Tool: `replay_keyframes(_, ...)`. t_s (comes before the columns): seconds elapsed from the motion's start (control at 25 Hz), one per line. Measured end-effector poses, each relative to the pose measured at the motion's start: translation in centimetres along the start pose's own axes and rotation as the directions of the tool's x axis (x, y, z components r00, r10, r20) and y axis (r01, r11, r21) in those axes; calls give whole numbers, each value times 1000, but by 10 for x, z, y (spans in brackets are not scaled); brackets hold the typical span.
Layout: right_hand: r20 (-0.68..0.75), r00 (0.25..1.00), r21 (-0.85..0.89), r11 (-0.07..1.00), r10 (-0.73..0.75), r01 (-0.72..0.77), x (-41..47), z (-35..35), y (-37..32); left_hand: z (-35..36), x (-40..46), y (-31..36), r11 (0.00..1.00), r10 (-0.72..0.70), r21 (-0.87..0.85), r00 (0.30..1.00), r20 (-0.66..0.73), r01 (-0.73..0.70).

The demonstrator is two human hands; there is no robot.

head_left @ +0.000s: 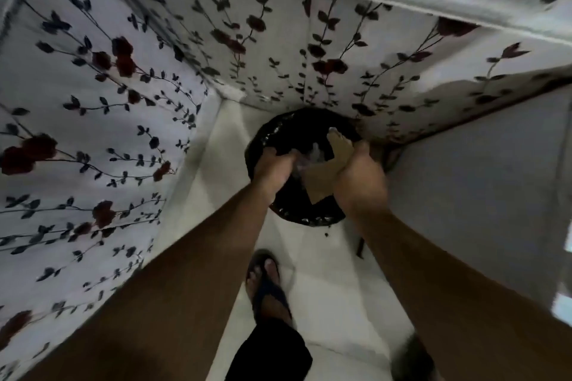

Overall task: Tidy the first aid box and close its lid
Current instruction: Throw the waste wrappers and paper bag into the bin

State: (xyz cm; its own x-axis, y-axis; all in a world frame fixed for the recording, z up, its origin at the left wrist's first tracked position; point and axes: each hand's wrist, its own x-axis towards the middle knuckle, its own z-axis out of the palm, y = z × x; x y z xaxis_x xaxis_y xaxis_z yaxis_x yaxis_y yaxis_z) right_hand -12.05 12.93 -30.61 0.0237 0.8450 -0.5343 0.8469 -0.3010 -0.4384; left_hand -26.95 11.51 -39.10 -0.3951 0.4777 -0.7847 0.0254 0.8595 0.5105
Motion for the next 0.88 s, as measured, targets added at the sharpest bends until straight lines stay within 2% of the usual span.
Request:
replay_keyframes(0.16,109,994,-12,1000,26,-25,35,54,0,-6,31,-12,998,55,24,998,18,-55)
replay_keyframes(0.28,166,985,-55,998,37,-28,29,77,6,-22,36,-35,996,80,30,996,27,-81)
replay_keyframes(0.36,181,981,-49,997,74,-66,12,79,14,-31,23,-53,998,54,44,998,27,-55)
replay_keyframes(0.44,188,978,-17,996,88,-86,-3,63,12,-39,-3,-52,999,32,-13,999,32,-31)
replay_keyframes(0.56,122,992,51,998,-28,22,-30,13,-21,-55,-58,-17,990,65,-125,998,-9,-66)
replay_keyframes(0.68,17,977,71,975,-211,209,-89,-62,-51,-76,-132,22,985,117,-120,991,-58,-123)
replay_keyframes(0.76,-63,966,105,961,-250,255,-124,-125,-44,-67,-188,46,978,199,-60,980,3,-198)
replay_keyframes(0.88,-243,940,213,932,-240,293,-164,-241,12,-15,-274,77,924,351,108,925,147,-368)
